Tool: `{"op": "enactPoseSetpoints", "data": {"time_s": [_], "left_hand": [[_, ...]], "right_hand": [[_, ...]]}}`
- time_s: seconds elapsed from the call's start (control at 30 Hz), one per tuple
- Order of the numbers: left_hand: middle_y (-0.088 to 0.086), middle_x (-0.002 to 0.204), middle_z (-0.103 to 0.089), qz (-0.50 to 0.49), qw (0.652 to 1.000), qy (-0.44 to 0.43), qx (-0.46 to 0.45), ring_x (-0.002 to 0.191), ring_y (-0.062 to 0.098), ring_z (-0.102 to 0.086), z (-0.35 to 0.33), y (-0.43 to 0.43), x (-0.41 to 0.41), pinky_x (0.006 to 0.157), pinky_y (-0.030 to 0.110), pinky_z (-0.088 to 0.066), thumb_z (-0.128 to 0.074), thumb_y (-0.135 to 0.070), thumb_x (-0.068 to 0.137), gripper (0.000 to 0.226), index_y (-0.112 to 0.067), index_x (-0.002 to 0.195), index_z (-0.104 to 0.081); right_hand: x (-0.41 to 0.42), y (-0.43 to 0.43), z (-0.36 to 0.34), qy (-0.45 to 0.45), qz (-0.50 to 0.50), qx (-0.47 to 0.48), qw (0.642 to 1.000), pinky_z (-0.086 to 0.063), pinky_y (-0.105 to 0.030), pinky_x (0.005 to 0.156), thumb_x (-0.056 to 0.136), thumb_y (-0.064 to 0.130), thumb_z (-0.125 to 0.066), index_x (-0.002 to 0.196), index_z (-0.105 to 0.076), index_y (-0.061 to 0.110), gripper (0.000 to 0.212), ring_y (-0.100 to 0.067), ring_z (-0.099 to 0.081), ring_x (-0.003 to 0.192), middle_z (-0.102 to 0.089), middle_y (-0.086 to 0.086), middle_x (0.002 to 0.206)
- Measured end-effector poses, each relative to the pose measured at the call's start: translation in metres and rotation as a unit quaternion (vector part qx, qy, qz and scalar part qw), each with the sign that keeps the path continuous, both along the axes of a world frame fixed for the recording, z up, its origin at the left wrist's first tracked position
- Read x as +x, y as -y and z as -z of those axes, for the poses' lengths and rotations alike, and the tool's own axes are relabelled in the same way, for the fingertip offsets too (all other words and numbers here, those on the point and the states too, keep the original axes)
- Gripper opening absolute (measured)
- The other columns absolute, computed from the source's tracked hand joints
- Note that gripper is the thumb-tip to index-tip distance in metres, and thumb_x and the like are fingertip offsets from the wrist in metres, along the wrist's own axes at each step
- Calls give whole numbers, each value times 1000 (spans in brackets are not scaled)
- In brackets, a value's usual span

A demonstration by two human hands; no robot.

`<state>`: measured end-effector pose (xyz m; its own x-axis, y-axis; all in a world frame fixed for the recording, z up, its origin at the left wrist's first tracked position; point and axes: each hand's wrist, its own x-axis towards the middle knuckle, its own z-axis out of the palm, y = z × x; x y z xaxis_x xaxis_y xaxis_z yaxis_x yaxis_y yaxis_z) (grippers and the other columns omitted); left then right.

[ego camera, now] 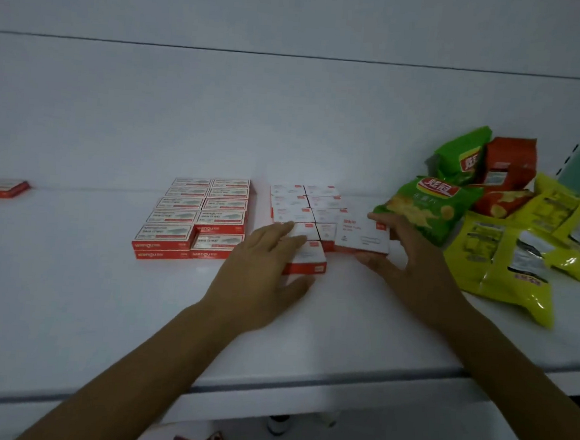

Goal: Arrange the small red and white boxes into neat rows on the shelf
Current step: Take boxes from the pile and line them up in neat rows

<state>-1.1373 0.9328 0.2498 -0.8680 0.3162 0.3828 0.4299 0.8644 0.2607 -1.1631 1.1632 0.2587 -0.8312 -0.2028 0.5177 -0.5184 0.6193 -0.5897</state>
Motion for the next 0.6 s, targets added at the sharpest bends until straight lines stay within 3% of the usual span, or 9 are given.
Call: {"op": "enactPoseSetpoints", "data": {"time_s": [0.07,0.13,0.2,0.3,0.4,0.5,0.6], "left_hand": [[0,146,-37,9,1000,2,-6,134,20,-33,0,-1,0,109,38,-31,-50,-51,88,57,-23,137,-42],[-1,144,-40,15,1000,6,-7,132,18,-35,1,-1,0,106,31,-28,-52,-48,88,55,-24,137,-43],[-1,144,-41,18,1000,7,-8,131,18,-36,1,0,-1,103,27,-25,-50,-49,88,55,-24,136,-44],[2,146,-38,27,1000,11,-5,133,23,-34,2,0,-3,105,34,-29,-45,-52,84,58,-23,134,-46],[2,146,-37,31,999,16,-2,134,23,-34,4,0,-6,107,40,-34,-39,-58,83,63,-23,135,-46],[0,145,-39,34,999,10,0,133,21,-35,5,1,-7,107,40,-34,-35,-60,82,65,-24,135,-46],[-2,143,-42,42,999,12,10,132,18,-36,5,1,-8,107,38,-35,-38,-60,83,64,-24,135,-45]], "right_hand": [[-3,0,3,12,-1,18,1000,-43,-15,89,78,36,-68,124,-47,29,51,-5,-52,104,-53,13,115],[-5,-1,8,27,17,70,997,-42,-31,96,77,44,-67,128,-46,32,55,-13,-50,112,-54,8,122],[-5,-1,10,59,39,108,992,-35,-38,101,77,43,-68,130,-45,33,58,-18,-43,120,-50,3,130],[-5,-1,7,80,42,119,989,-31,-38,104,77,37,-70,132,-44,31,61,-20,-39,124,-45,0,135],[-4,-1,6,68,49,103,991,-35,-44,101,75,34,-72,128,-48,30,59,-20,-44,118,-49,-1,129],[-4,-4,7,32,36,96,994,-42,-48,93,77,34,-70,118,-59,24,43,-21,-53,109,-58,-1,119],[-4,-4,8,41,31,117,992,-42,-46,94,81,38,-66,116,-61,27,38,-19,-53,109,-61,2,119]]}}
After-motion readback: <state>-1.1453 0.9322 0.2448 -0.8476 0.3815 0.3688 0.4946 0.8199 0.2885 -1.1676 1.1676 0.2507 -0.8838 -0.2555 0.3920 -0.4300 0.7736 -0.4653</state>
